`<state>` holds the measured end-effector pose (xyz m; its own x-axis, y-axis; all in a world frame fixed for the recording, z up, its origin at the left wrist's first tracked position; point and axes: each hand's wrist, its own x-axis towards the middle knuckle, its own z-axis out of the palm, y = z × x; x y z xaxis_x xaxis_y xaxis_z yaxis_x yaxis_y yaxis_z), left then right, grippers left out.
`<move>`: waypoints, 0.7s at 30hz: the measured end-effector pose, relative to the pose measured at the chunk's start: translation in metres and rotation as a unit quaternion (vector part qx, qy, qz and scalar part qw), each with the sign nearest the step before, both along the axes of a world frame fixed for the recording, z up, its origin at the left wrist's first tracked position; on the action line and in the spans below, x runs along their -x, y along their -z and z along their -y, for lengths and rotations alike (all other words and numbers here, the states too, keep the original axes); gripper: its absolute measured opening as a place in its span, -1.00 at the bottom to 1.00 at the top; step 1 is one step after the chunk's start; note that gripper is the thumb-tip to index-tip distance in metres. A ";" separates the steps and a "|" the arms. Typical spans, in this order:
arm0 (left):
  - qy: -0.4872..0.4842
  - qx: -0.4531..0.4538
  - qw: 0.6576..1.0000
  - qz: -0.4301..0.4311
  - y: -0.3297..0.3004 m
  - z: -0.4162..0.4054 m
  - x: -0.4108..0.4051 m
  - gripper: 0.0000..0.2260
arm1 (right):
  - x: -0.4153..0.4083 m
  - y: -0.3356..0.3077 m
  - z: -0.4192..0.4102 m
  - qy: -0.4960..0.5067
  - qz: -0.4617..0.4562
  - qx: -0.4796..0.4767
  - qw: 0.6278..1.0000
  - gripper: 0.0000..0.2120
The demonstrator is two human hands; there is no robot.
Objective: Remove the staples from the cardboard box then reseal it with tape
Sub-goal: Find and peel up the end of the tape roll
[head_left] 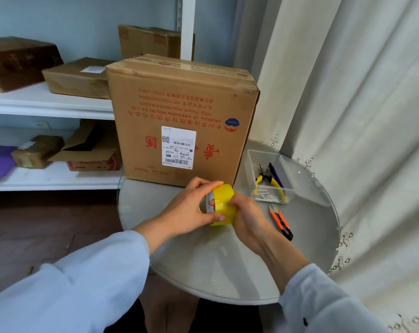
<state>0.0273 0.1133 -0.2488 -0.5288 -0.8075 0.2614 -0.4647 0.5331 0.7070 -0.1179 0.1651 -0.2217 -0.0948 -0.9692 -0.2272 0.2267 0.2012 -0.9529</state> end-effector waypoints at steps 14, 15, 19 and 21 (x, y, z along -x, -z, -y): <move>-0.002 0.005 1.000 -0.030 0.005 -0.004 0.000 -0.27 | 0.001 0.010 -0.007 0.002 0.004 0.049 0.999 -0.76; -0.002 0.003 0.999 -0.031 0.005 -0.004 0.000 -0.27 | 0.002 0.011 -0.007 -0.001 0.005 0.050 0.999 -0.77; 0.000 -0.001 1.000 -0.029 0.005 -0.003 0.000 -0.27 | 0.004 0.010 -0.007 -0.019 0.009 0.054 0.998 -0.80; 0.000 0.000 1.000 -0.028 0.006 -0.003 -0.001 -0.27 | 0.004 0.009 -0.007 -0.024 0.007 0.051 0.998 -0.82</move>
<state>0.0278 0.1160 -0.2551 -0.5136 -0.8074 0.2904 -0.4234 0.5328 0.7327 -0.1221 0.1720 -0.2308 -0.0447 -0.9907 -0.1289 0.2323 0.1152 -0.9658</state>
